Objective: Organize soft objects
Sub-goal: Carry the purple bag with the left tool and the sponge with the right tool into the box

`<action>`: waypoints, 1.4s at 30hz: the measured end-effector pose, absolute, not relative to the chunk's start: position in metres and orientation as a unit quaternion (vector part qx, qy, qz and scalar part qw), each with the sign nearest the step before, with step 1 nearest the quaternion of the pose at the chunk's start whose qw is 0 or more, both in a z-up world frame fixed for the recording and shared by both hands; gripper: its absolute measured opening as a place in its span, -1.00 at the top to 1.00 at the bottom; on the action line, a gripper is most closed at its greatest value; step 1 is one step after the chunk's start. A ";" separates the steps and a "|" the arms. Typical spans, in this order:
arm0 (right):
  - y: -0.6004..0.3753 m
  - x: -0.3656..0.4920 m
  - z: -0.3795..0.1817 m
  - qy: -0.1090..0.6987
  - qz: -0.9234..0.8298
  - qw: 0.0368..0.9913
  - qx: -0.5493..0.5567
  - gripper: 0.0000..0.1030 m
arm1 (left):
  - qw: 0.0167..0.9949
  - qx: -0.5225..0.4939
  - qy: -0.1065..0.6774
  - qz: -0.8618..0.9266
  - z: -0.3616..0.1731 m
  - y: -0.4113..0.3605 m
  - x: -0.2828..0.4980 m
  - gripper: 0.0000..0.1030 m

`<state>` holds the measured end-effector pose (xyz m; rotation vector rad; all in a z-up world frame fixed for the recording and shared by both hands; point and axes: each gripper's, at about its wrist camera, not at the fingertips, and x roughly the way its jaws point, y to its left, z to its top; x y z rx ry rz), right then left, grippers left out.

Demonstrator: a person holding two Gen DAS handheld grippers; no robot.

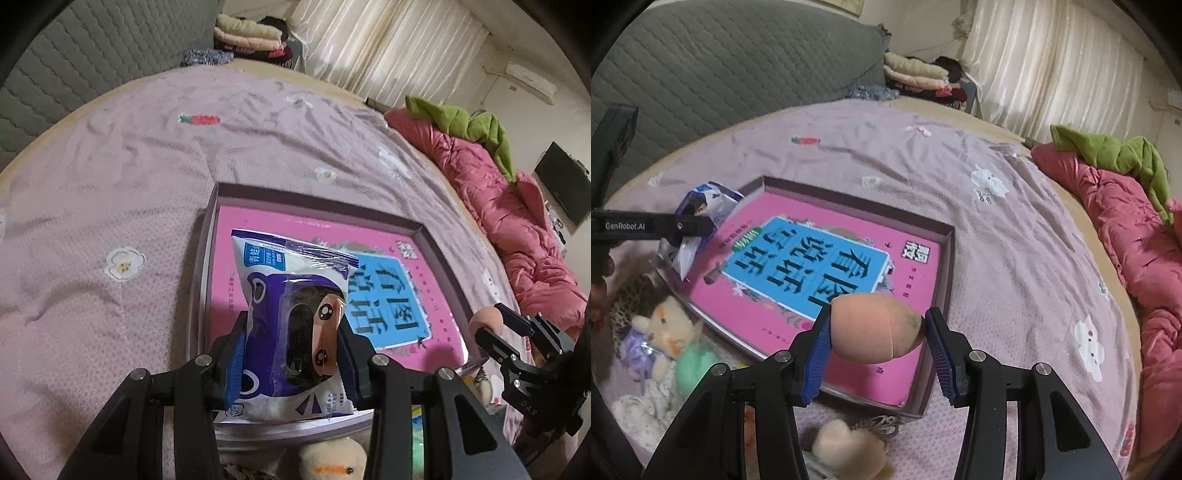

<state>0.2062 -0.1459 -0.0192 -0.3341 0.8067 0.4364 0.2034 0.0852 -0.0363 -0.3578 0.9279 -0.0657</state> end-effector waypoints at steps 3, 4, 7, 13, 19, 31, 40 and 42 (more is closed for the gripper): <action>-0.146 0.212 -0.026 0.403 0.212 0.875 -0.165 0.00 | 0.873 -0.164 0.459 -0.031 -0.043 0.082 0.207 0.16; -0.146 0.214 -0.028 0.407 0.213 0.872 -0.169 0.00 | 0.872 -0.163 0.461 -0.034 -0.043 0.081 0.207 0.16; -0.143 0.219 -0.034 0.425 0.219 0.859 -0.181 0.00 | 0.872 -0.155 0.464 -0.037 -0.044 0.077 0.208 0.16; -0.142 0.222 -0.044 0.449 0.227 0.843 -0.191 0.00 | 0.867 -0.149 0.474 -0.038 -0.049 0.074 0.211 0.16; -0.145 0.225 -0.050 0.473 0.228 0.831 -0.183 -0.01 | 0.865 -0.143 0.480 -0.029 -0.052 0.074 0.212 0.15; -0.153 0.224 -0.048 0.480 0.236 0.831 -0.153 -0.03 | 0.856 -0.149 0.494 -0.034 -0.055 0.075 0.215 0.09; -0.149 0.220 -0.046 0.466 0.229 0.835 -0.180 -0.08 | 0.852 -0.152 0.500 -0.035 -0.058 0.077 0.217 0.03; -0.147 0.218 -0.044 0.457 0.225 0.838 -0.196 -0.12 | 0.852 -0.151 0.500 -0.036 -0.058 0.076 0.217 0.03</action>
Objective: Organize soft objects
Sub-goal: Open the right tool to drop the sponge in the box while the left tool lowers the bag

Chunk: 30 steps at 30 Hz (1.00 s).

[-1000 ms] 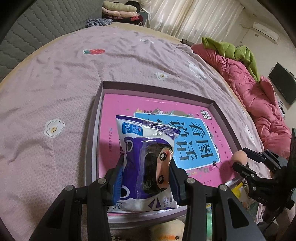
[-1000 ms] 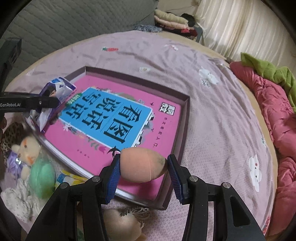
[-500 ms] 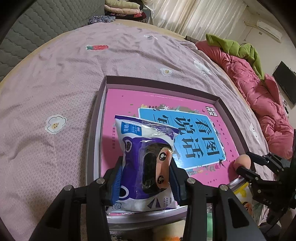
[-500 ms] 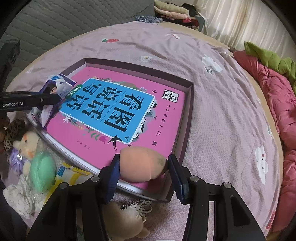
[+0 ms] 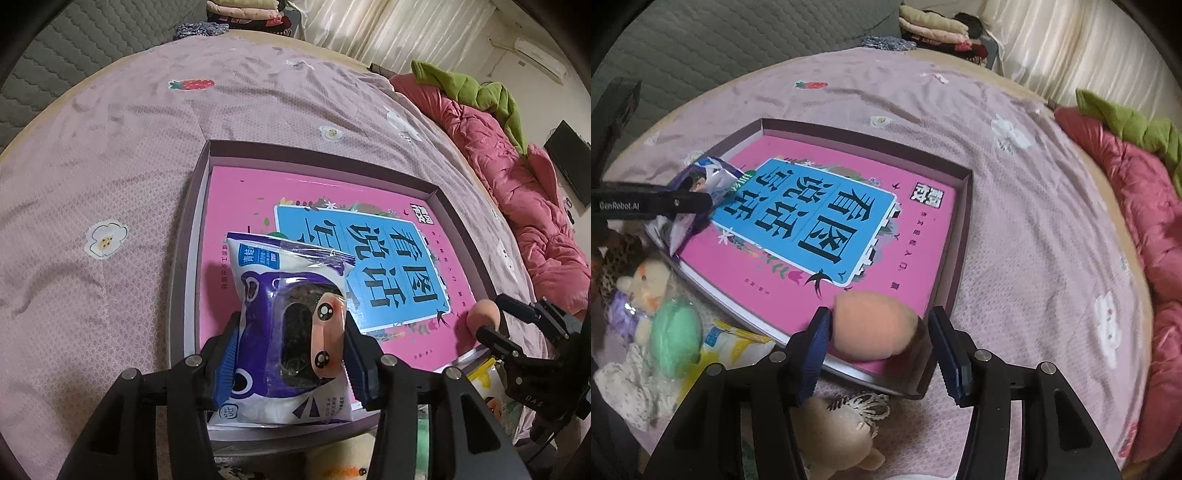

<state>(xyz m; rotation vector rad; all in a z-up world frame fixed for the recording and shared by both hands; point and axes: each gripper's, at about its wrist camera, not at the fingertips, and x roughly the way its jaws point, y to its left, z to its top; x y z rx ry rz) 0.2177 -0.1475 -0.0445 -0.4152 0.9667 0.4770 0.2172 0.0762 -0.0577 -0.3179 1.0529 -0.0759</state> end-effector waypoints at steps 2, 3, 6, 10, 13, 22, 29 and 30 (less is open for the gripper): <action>-0.147 0.216 -0.044 0.451 0.219 0.840 -0.209 -0.26 | 0.852 -0.149 0.500 -0.037 -0.057 0.076 0.217 0.03; -0.148 0.217 -0.044 0.450 0.212 0.841 -0.212 -0.30 | 0.852 -0.148 0.500 -0.037 -0.057 0.075 0.217 0.03; -0.156 0.221 -0.046 0.457 0.199 0.843 -0.202 -0.30 | 0.852 -0.147 0.500 -0.037 -0.057 0.075 0.216 0.03; -0.162 0.223 -0.045 0.458 0.188 0.848 -0.190 -0.30 | 0.854 -0.148 0.498 -0.039 -0.056 0.075 0.216 0.03; -0.163 0.222 -0.039 0.448 0.190 0.854 -0.183 -0.30 | 0.858 -0.151 0.489 -0.044 -0.051 0.075 0.213 0.03; -0.165 0.218 -0.021 0.412 0.199 0.877 -0.144 -0.31 | 0.869 -0.140 0.472 -0.044 -0.041 0.074 0.208 -0.15; -0.168 0.218 -0.012 0.397 0.197 0.888 -0.125 -0.33 | 0.869 -0.136 0.475 -0.041 -0.042 0.075 0.209 -0.17; -0.168 0.218 -0.011 0.396 0.197 0.888 -0.123 -0.33 | 0.869 -0.136 0.473 -0.041 -0.042 0.075 0.209 -0.17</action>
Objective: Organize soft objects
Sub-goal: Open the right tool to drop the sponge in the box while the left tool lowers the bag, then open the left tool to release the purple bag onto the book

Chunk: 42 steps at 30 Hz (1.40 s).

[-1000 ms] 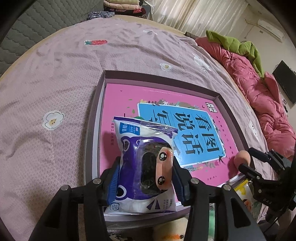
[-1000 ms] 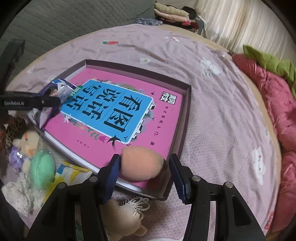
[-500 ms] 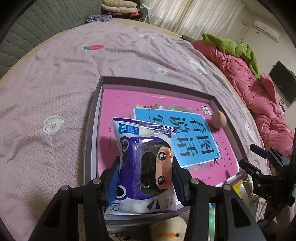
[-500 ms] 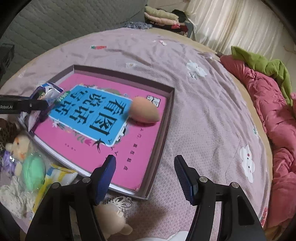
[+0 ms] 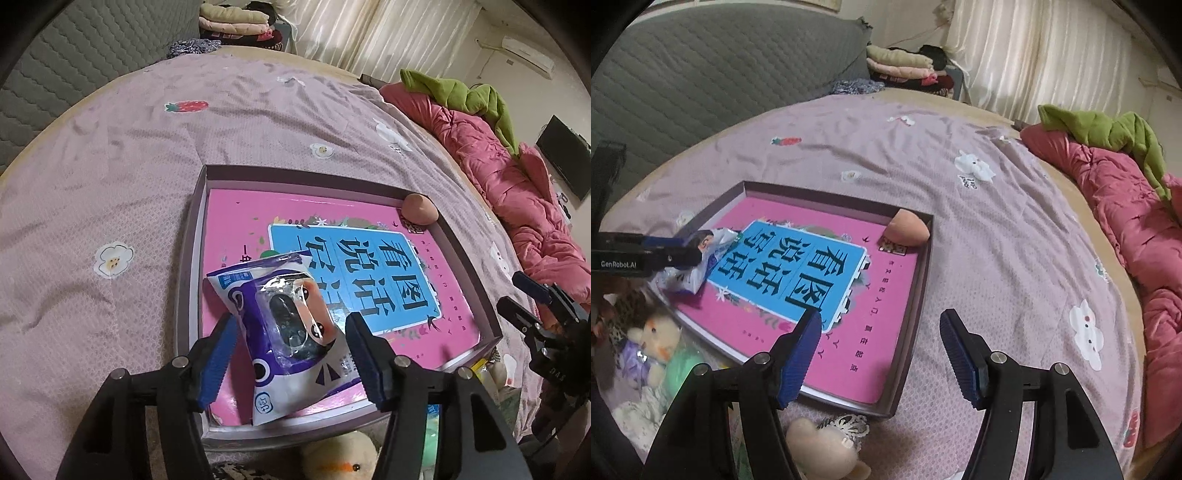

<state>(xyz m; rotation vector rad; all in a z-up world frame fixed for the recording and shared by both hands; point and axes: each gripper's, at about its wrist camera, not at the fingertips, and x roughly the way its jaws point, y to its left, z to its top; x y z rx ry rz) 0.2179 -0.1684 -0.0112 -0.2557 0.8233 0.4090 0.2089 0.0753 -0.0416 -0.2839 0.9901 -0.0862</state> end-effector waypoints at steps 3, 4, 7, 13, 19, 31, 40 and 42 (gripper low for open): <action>-0.170 0.217 -0.009 0.391 0.196 0.891 -0.118 -0.33 | 0.873 -0.135 0.466 -0.038 -0.040 0.076 0.207 -0.17; -0.170 0.217 -0.008 0.388 0.196 0.893 -0.117 -0.33 | 0.875 -0.135 0.464 -0.038 -0.038 0.077 0.206 -0.18; -0.171 0.216 -0.003 0.378 0.198 0.898 -0.111 -0.34 | 0.882 -0.140 0.448 -0.035 -0.030 0.081 0.202 -0.18; -0.174 0.210 0.009 0.348 0.202 0.911 -0.088 -0.42 | 0.896 -0.154 0.415 -0.030 -0.010 0.095 0.190 -0.18; -0.180 0.204 0.021 0.324 0.204 0.922 -0.055 -0.43 | 0.903 -0.162 0.397 -0.020 0.000 0.106 0.180 -0.18; -0.184 0.185 0.038 0.287 0.206 0.935 -0.033 -0.44 | 0.911 -0.151 0.384 -0.015 0.012 0.110 0.153 -0.19; -0.193 0.165 0.045 0.279 0.196 0.940 -0.004 -0.47 | 0.915 -0.145 0.376 -0.014 0.017 0.103 0.133 -0.19; -0.196 0.162 0.046 0.280 0.193 0.940 0.002 -0.47 | 0.916 -0.149 0.373 -0.011 0.018 0.105 0.127 -0.19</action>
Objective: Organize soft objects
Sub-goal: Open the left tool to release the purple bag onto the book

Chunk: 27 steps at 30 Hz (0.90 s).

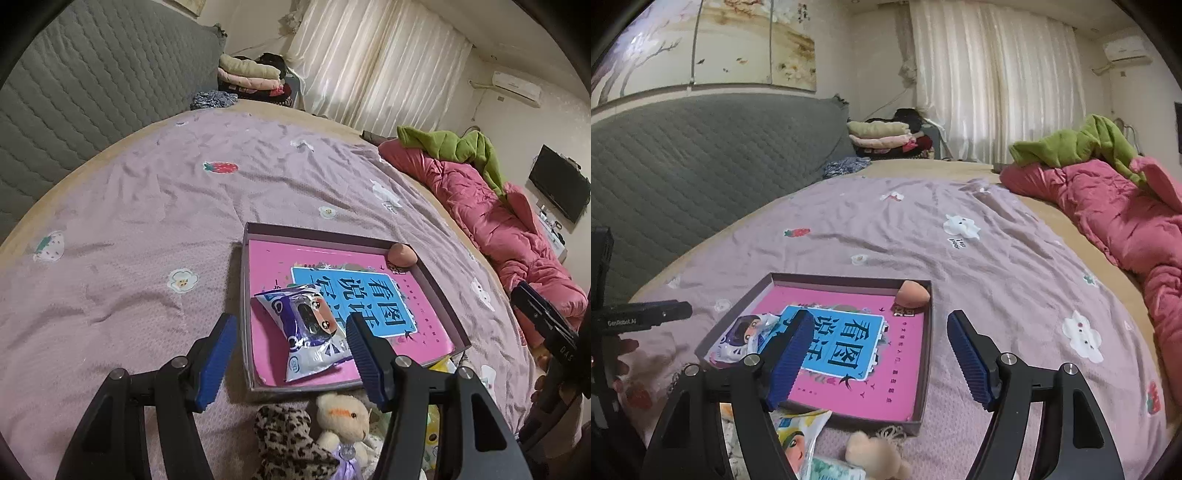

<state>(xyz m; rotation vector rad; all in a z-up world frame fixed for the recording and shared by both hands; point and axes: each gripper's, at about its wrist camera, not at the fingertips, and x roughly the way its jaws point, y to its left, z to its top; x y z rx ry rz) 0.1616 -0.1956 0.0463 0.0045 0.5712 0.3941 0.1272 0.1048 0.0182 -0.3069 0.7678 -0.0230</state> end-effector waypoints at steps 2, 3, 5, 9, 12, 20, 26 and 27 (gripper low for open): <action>-0.198 0.158 0.047 0.280 0.190 0.941 0.006 -0.47 | 0.915 -0.154 0.372 -0.009 0.020 0.106 0.121 -0.19; -0.198 0.154 0.048 0.279 0.189 0.942 0.009 -0.47 | 0.915 -0.156 0.371 -0.008 0.020 0.107 0.121 -0.19; -0.199 0.149 0.050 0.276 0.187 0.943 0.010 -0.47 | 0.915 -0.160 0.370 -0.009 0.021 0.108 0.115 -0.19; -0.200 0.138 0.051 0.274 0.179 0.945 0.015 -0.48 | 0.914 -0.158 0.373 -0.008 0.021 0.107 0.107 -0.19; -0.205 0.130 0.051 0.276 0.168 0.946 0.024 -0.48 | 0.914 -0.159 0.374 -0.009 0.021 0.105 0.098 -0.19; -0.217 0.107 0.048 0.289 0.161 0.943 0.035 -0.48 | 0.915 -0.145 0.375 -0.021 0.022 0.091 0.077 -0.19; -0.217 0.089 0.048 0.289 0.163 0.943 0.022 -0.48 | 0.915 -0.137 0.379 -0.026 0.021 0.083 0.064 -0.19; -0.217 0.086 0.047 0.291 0.165 0.942 0.023 -0.48 | 0.915 -0.135 0.379 -0.027 0.021 0.081 0.063 -0.19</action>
